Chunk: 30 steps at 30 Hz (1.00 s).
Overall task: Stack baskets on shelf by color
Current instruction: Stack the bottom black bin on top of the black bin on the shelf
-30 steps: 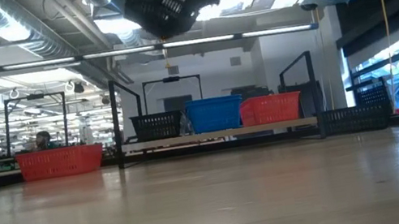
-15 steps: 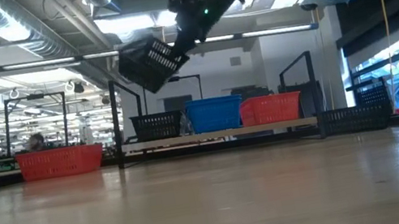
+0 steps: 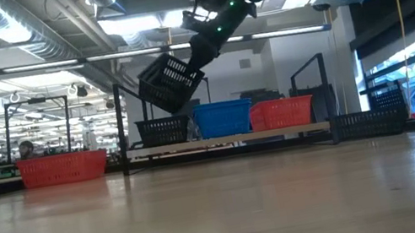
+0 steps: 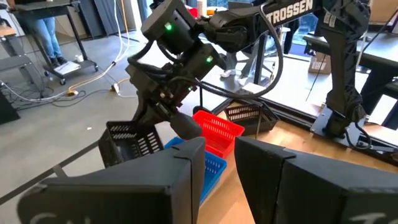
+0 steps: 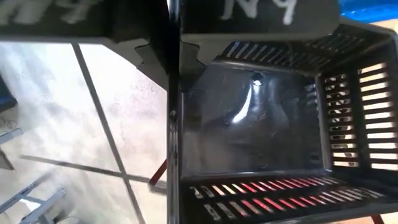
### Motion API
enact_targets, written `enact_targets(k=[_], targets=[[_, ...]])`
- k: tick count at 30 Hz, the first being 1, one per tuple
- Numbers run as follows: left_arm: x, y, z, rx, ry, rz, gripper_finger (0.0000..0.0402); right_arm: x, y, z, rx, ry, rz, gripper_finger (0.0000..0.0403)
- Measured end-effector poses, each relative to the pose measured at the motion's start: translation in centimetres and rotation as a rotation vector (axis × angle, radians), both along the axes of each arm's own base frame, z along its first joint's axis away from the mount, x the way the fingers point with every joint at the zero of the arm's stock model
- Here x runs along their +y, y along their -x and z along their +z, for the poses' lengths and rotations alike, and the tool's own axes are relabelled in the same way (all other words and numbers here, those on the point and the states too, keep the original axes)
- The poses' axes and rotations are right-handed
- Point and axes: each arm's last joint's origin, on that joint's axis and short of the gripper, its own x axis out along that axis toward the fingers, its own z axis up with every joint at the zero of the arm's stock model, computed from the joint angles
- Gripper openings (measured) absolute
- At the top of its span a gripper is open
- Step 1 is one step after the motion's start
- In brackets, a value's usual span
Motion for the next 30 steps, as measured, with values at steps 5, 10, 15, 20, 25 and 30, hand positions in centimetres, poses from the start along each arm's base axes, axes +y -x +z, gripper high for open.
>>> enact_targets(k=[5,10,15,20,25,30], targets=[[0.0,0.0,0.0,0.0,0.0,0.001,0.008,-0.2,-0.2,-0.6,0.011,0.004,0.014,0.0],[0.0,0.0,0.0,-0.003,0.001,0.001,0.008,-0.5,-0.6,-2.3,0.053,-0.019,0.016,0.0],[0.0,0.0,0.0,-0.004,0.002,0.001,0.008,-0.4,-0.7,-2.4,0.066,-0.021,0.023,0.0],[0.0,0.0,0.0,-0.004,0.001,0.001,0.008,-0.4,-0.6,-2.4,0.068,-0.025,0.021,0.0011],[0.0,0.0,0.0,-0.004,0.001,0.001,0.008,-0.4,-0.6,-2.5,0.074,-0.026,0.022,0.0044],[0.0,0.0,0.0,-0.004,0.001,0.001,0.008,-0.3,-0.6,-2.5,0.08,-0.009,0.037,0.0074]])
